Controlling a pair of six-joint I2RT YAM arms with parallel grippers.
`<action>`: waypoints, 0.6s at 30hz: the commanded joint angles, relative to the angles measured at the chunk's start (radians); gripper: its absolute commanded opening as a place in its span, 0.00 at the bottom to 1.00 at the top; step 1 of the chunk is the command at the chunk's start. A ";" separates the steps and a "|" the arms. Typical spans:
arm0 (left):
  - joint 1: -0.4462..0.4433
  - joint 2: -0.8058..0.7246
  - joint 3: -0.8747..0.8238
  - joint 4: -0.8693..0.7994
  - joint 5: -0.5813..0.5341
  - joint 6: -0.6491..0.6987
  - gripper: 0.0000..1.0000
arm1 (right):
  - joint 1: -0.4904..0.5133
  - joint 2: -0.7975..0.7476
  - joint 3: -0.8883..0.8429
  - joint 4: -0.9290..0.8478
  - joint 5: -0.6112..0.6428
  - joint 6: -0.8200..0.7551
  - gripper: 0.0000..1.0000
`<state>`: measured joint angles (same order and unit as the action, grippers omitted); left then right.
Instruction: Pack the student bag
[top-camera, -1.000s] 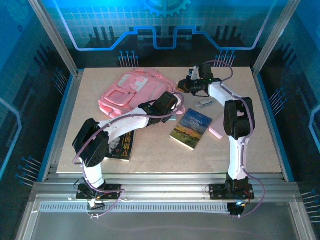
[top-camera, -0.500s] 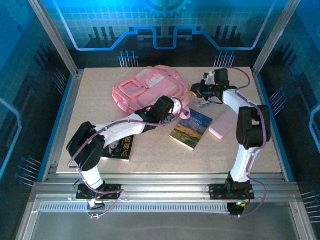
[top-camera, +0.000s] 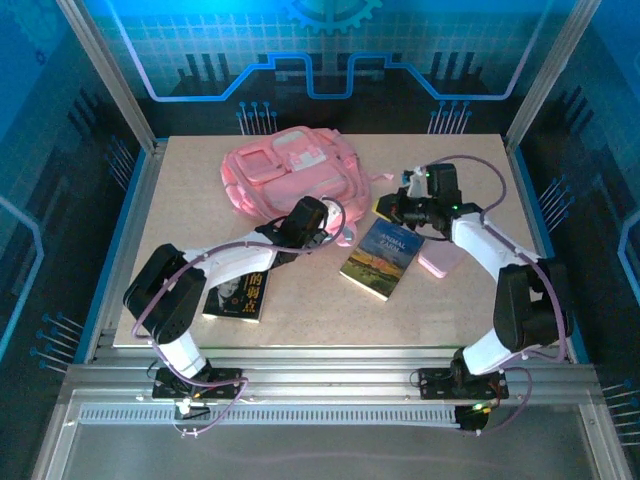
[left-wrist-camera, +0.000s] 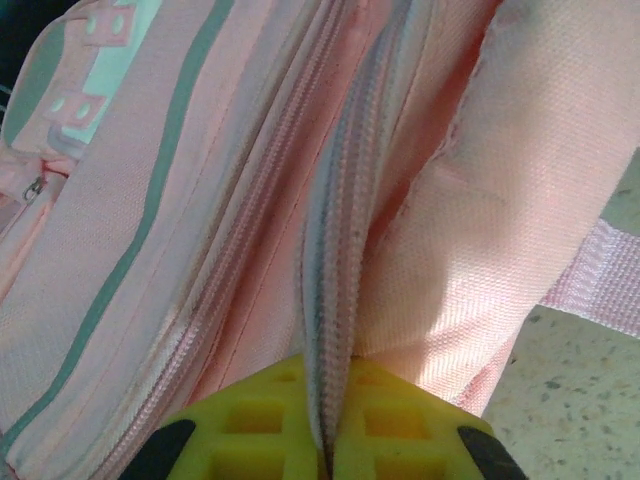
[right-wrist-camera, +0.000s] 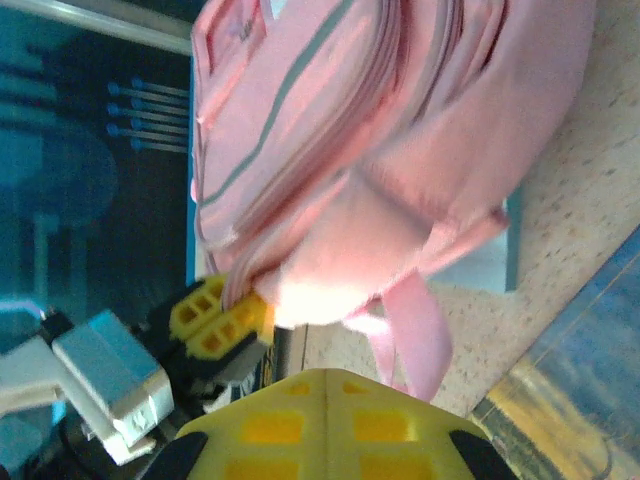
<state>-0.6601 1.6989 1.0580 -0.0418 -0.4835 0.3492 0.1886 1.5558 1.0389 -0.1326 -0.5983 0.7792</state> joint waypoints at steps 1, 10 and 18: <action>0.003 -0.099 -0.098 0.042 -0.111 -0.078 0.00 | 0.002 0.070 0.080 -0.076 0.080 -0.076 0.30; -0.066 -0.241 -0.274 0.068 -0.047 -0.146 0.00 | 0.015 0.467 0.486 -0.154 0.044 -0.142 1.00; -0.091 -0.207 -0.253 0.090 -0.038 -0.123 0.00 | 0.133 0.712 0.614 -0.037 -0.085 0.002 0.92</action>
<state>-0.7372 1.4902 0.7860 -0.0154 -0.5156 0.2443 0.2718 2.2166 1.6073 -0.2199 -0.5869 0.7090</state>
